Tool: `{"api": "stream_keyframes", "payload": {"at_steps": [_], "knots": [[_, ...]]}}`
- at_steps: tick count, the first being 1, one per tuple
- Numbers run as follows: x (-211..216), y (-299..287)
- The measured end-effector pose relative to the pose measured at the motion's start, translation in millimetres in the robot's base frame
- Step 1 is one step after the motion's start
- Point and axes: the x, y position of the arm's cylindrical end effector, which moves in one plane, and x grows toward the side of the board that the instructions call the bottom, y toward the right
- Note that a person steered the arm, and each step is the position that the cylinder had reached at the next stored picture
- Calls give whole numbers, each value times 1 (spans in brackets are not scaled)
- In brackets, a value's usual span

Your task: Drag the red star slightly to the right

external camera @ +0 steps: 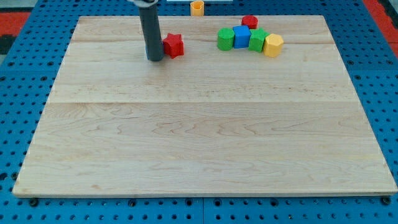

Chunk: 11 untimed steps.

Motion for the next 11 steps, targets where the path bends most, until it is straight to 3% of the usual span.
{"api": "stream_keyframes", "payload": {"at_steps": [1, 2, 3, 4, 7, 9, 11], "knots": [[38, -1], [45, -44], [6, -50], [-6, -51], [-6, 101], [-7, 29], [-35, 130]]}}
